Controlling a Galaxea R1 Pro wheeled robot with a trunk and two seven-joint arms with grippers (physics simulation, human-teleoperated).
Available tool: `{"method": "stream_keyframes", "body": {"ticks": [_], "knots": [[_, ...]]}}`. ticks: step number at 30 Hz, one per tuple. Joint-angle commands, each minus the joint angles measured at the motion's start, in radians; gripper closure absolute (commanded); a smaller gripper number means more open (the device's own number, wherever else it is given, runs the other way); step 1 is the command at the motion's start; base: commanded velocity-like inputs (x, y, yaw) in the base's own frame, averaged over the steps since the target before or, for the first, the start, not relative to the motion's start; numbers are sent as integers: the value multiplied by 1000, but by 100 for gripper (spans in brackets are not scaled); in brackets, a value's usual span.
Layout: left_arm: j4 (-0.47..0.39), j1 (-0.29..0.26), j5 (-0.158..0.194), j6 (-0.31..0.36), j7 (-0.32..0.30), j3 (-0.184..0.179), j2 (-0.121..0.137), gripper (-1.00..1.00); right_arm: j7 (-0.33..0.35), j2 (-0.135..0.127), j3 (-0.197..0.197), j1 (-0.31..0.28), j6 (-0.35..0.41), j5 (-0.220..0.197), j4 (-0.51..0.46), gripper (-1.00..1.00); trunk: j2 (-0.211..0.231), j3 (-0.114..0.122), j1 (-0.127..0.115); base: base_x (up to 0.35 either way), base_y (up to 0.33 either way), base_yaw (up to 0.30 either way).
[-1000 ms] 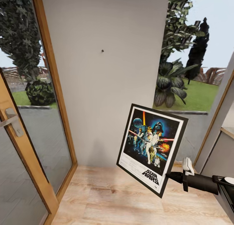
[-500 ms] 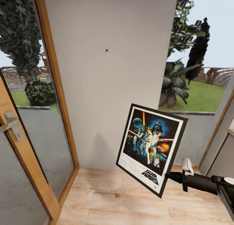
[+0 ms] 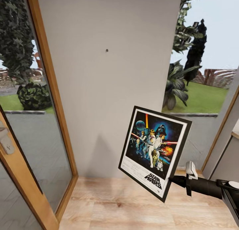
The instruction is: Pick up the poster from the kitchen countertop and hang it on one of the wall nails in the kitchen.
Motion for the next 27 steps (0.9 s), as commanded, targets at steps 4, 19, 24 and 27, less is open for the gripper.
{"method": "stream_keyframes", "body": {"ticks": [4,19,24,27], "knots": [[0,-1,6,-7,-1,-8,1,-100,8,0,-2,-1,15,-1,0,100,-1,0,1,306,3,-3],[0,-1,6,-7,-1,-8,1,-100,8,0,-2,-1,14,-1,0,100,-1,0,1,330,0,0],[0,-1,6,-7,-1,-8,1,-100,9,0,-2,-1,14,-1,-1,100,-1,0,1,334,0,0],[0,-1,6,-7,-1,-8,1,-100,17,0,-2,-1,13,-1,-2,100,-1,0,1,302,0,0]]}}
